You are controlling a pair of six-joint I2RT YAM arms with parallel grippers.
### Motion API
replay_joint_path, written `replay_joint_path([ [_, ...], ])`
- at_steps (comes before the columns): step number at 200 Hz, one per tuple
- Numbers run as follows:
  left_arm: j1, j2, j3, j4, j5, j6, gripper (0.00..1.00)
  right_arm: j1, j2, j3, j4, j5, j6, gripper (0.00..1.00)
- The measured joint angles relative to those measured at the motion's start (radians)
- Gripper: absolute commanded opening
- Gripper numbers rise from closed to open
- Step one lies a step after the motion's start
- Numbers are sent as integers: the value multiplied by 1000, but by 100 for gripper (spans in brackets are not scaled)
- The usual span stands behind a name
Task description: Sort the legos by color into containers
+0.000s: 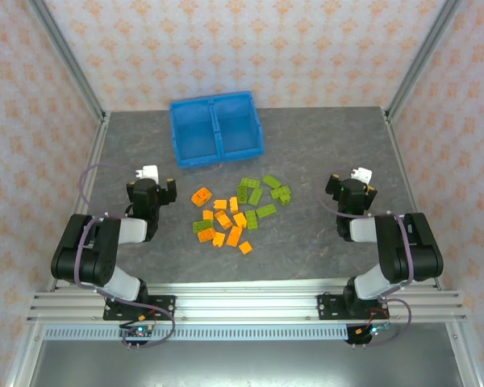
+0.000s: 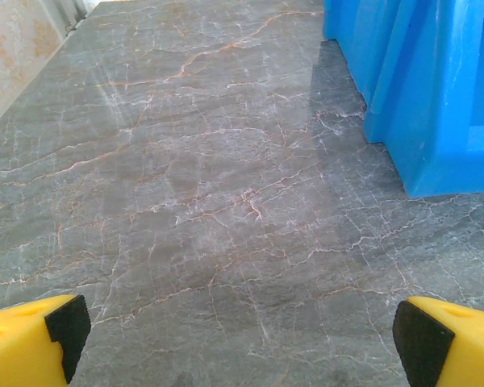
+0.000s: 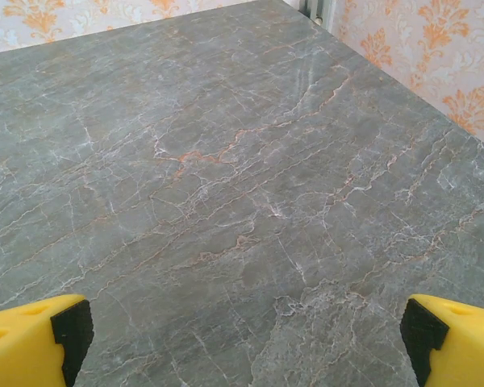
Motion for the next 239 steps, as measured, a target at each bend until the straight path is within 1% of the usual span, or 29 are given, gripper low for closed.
replay_joint_path([
  [100,0,0,0,0,0,0,100,0,0,0,0,0,0,99],
  [114,0,0,0,0,0,0,100,0,-10,6,-27,0,0,99],
  [132,0,0,0,0,0,0,100,0,-84,44,-152,4,1,99],
  [160,0,0,0,0,0,0,100,0,-309,91,-285,10,33,99],
  [171,0,0,0,0,0,0,100,0,-401,135,-398,4,87,99],
  [182,0,0,1,0,10,1,100,0,-467,220,-556,-16,157,99],
  [197,0,-2,6,-3,25,3,100,1,-496,355,-742,-68,252,99],
  [209,-2,-19,11,-27,26,5,100,10,-494,449,-872,-151,316,99],
  [223,-16,-89,32,-119,14,3,100,35,-474,510,-982,-257,359,99],
  [239,-49,-204,93,-278,0,-11,100,90,-409,562,-1115,-376,378,100],
])
